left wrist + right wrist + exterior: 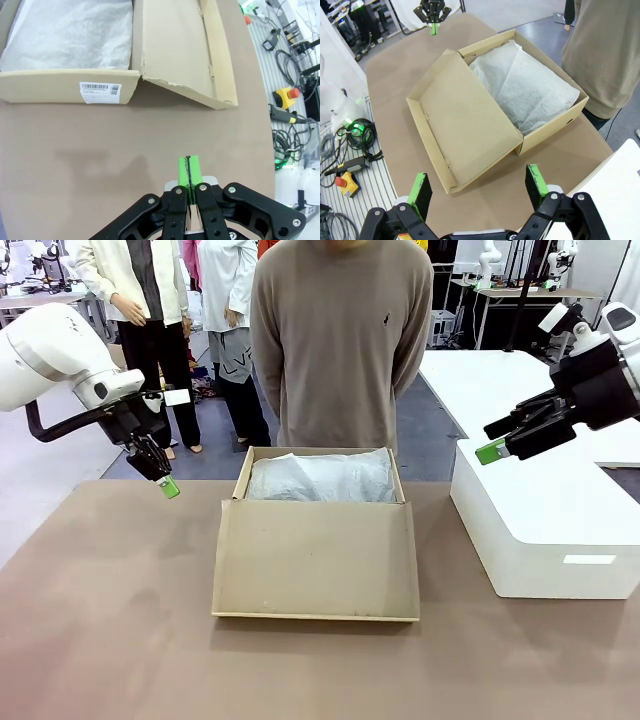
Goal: Pack the shoes into the box.
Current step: Close the Shoes Box.
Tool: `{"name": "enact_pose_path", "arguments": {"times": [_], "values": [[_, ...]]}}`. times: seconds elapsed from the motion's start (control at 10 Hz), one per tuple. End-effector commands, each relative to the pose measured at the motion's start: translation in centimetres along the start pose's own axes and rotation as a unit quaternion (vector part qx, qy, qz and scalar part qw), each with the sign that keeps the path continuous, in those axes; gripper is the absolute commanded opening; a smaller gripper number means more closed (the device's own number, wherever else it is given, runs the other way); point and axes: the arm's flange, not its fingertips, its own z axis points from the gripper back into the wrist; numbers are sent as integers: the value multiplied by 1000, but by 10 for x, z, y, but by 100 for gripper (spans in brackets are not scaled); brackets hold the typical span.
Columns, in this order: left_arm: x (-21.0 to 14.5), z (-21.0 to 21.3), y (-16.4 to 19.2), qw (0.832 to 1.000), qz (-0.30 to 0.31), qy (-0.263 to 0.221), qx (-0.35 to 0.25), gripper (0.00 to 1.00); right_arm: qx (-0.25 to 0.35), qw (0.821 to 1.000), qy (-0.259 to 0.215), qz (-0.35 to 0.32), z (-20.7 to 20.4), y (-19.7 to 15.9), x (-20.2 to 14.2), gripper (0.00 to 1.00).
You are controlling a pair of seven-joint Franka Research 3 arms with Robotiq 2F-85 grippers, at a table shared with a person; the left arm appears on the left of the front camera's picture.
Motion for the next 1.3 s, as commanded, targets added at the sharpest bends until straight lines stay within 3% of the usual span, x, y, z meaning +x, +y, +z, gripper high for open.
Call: {"name": "enact_pose_path", "arguments": {"times": [0.0, 0.5, 1.2], "values": [[2, -3, 11, 1000, 7, 4, 0, 0, 7, 1000, -19, 11, -3, -2, 0, 100], [-1, -42, 55, 999, -1, -35, -40, 0, 7, 1000, -19, 11, -3, -2, 0, 100], [-10, -89, 70, 994, 19, -75, -80, 0, 7, 1000, -19, 11, -3, -2, 0, 100]]}}
